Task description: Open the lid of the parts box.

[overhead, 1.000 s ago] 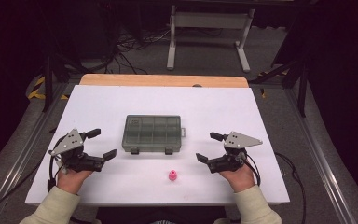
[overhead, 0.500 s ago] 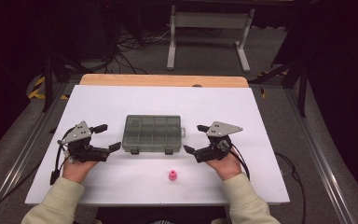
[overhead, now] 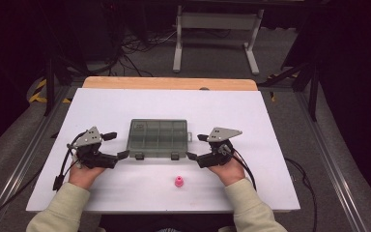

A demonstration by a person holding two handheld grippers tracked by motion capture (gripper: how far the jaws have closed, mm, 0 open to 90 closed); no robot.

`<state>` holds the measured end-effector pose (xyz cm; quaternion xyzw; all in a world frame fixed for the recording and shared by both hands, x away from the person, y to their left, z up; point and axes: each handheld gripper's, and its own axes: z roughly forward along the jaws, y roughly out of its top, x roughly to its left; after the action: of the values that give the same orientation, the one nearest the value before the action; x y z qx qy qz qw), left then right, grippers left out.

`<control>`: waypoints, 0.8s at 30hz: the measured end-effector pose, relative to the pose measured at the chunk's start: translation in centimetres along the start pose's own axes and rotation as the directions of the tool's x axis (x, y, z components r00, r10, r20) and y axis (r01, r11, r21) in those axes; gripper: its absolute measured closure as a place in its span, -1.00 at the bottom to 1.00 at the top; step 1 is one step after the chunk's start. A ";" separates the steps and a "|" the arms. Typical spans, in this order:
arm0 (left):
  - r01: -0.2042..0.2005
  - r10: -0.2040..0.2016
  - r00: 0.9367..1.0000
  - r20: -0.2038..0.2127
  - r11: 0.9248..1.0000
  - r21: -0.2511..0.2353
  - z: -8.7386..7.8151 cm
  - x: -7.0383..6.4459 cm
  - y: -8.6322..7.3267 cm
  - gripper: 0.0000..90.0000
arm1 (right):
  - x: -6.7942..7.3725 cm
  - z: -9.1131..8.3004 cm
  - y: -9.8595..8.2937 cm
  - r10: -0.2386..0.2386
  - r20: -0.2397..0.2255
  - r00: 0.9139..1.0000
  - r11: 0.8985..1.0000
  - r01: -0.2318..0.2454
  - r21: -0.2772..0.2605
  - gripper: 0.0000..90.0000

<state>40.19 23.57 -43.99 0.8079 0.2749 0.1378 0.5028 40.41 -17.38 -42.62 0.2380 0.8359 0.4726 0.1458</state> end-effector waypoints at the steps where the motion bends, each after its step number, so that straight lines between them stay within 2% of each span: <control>1: 0.008 -0.009 1.000 0.011 1.000 0.007 0.1 0.2 -0.2 -0.67 | 0.1 0.2 -0.1 -0.001 -0.003 1.000 1.000 0.001 0.012 -0.42; 4: 0.030 -0.031 0.999 0.032 0.999 0.026 0.6 0.5 -0.4 -0.60 | 0.1 0.7 -0.3 0.005 -0.011 1.000 0.999 -0.005 0.043 -0.34; 5: 0.030 -0.031 0.999 0.032 0.999 0.026 0.6 0.5 -0.4 -0.58 | 0.1 0.7 -0.3 0.005 -0.011 1.000 0.999 -0.005 0.043 -0.34; 7: 0.029 -0.031 0.999 0.041 0.998 0.056 1.0 0.5 -0.5 -0.55 | -0.1 1.1 -0.6 0.017 -0.016 1.000 0.998 -0.017 0.060 -0.28; 13: 0.059 -0.064 0.997 0.045 0.993 0.103 1.1 0.9 -0.9 -0.42 | -0.1 1.7 -1.0 0.024 -0.022 0.999 0.995 -0.021 0.102 -0.15; 16: 0.061 -0.068 0.997 0.049 0.990 0.130 1.3 1.0 -1.2 -0.34 | -0.2 1.8 -1.2 0.036 -0.033 0.999 0.993 -0.032 0.113 -0.09; 24: 0.045 -0.060 0.995 0.074 0.982 0.184 1.8 0.8 -1.4 -0.08 | -0.1 2.0 -1.4 0.027 -0.039 0.999 0.992 -0.022 0.121 0.01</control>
<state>41.33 23.24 -46.06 0.8477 0.2874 0.0665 0.4409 41.05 -16.64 -44.87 0.2468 0.8626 0.4279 0.1086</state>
